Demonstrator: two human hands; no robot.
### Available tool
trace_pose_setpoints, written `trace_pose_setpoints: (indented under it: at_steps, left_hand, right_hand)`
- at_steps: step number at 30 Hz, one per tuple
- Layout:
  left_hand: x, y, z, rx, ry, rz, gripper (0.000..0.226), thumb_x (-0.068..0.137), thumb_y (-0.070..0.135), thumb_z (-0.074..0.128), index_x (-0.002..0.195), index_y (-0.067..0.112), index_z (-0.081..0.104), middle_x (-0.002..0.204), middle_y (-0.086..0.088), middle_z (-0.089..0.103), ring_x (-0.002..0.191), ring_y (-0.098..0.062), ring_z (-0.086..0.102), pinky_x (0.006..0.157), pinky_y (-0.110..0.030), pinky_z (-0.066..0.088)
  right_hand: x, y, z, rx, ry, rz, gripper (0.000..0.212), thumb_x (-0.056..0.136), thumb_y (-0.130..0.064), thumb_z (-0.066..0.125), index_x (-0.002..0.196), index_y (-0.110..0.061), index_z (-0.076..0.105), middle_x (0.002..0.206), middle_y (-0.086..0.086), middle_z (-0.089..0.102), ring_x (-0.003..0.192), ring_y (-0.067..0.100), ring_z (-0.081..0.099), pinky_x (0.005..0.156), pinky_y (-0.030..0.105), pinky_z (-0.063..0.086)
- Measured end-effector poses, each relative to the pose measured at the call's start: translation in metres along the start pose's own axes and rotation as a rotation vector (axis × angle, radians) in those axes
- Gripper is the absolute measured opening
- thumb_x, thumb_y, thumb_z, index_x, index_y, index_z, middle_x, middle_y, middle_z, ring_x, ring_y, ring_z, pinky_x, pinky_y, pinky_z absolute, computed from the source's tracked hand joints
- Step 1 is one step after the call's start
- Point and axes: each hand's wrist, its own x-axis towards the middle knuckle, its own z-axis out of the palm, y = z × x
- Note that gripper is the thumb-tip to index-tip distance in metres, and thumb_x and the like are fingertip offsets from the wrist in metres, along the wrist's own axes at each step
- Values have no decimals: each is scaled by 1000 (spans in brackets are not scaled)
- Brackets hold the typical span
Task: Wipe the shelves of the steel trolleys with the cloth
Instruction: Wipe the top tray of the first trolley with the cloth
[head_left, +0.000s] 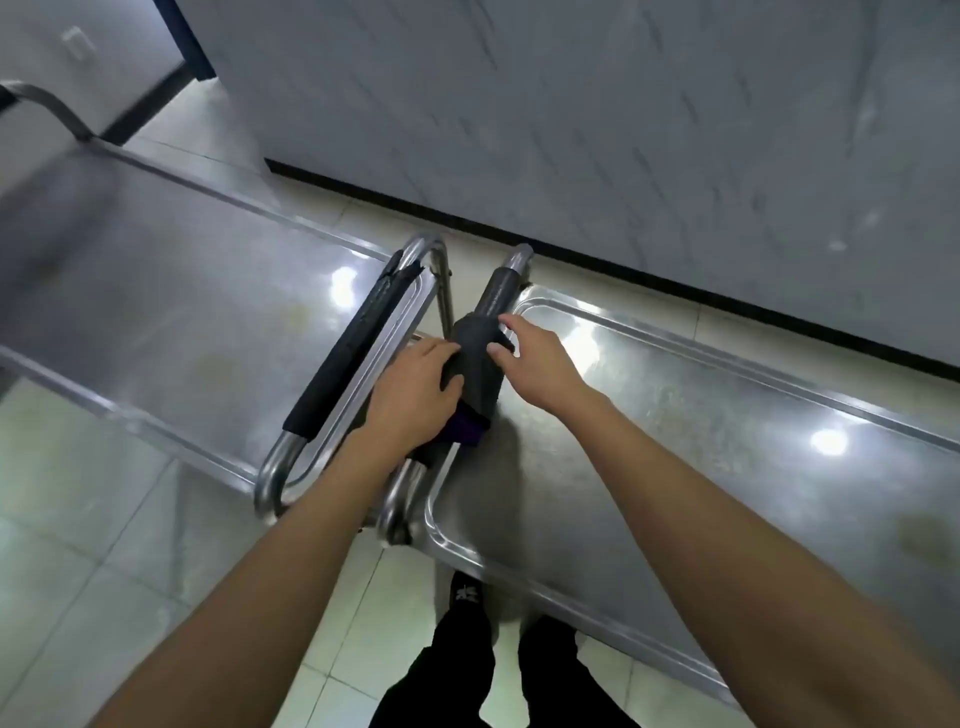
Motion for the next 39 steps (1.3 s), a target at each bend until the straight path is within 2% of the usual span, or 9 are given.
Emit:
trace_pose_setpoints:
  at_steps: [5,7,12,15,19,24,29,33,39]
  left_hand:
    - [-1,2,6,-32,7,-39,46,98,30,57,142,18,50,143,2,53,125,-19,54,103,-40,49]
    - [-2,2,9,-42,16,-50,45,99,29,56,142,20,49,142,3,53,124,-18,54,102,-40,50]
    - [-3,2,11,-67,35,-50,44,98,27,56,141,21,49,139,4,55,121,-17,56,99,-38,51]
    - [-2,4,10,-97,45,-61,46,97,28,57,142,22,48,139,4,55,121,-17,56,99,-41,52]
    - [1,14,6,-196,68,-107,54,96,37,58,146,26,42,140,3,55,124,-16,54,102,-43,51]
    - [8,36,-7,-404,9,-116,68,86,50,59,148,36,35,133,9,60,120,-15,57,102,-46,51]
    - [11,75,-12,-646,-50,-29,75,84,47,60,151,42,27,122,26,57,111,10,55,91,-15,49]
    - [12,114,-4,-805,-89,61,62,87,39,58,146,37,41,127,9,60,117,-5,57,102,-30,48]
    - [10,169,26,-1085,-270,1,36,88,36,58,115,14,66,106,-7,72,100,-21,68,89,-36,55]
  right_hand:
    - [9,0,9,161,43,95,36,97,-34,62,127,-16,54,120,3,64,100,15,59,70,15,40]
    - [11,0,7,157,68,91,33,94,-34,65,121,-15,59,112,1,65,93,13,58,65,14,39]
    - [11,-1,-1,103,70,17,16,93,-28,66,93,-13,71,91,3,66,82,16,60,68,29,50]
    - [5,-2,-5,115,56,-1,10,96,-28,61,97,-19,63,94,-1,62,84,12,57,68,24,42]
    - [-10,-7,-13,204,52,-34,4,100,-23,55,104,-24,55,95,-7,63,83,7,61,72,25,53]
    - [-38,-13,-44,265,125,-170,18,99,-17,54,100,-35,54,99,-14,61,91,1,58,74,16,44]
    - [-65,-12,-88,263,207,-268,28,95,-11,57,106,-37,58,108,-11,65,100,6,59,86,19,47]
    - [-82,0,-125,200,310,-320,28,92,-6,59,110,-26,66,104,-18,62,100,-7,56,86,5,42]
    - [-108,31,-163,161,395,-311,29,89,3,60,105,-20,67,105,-8,62,100,4,58,87,11,42]
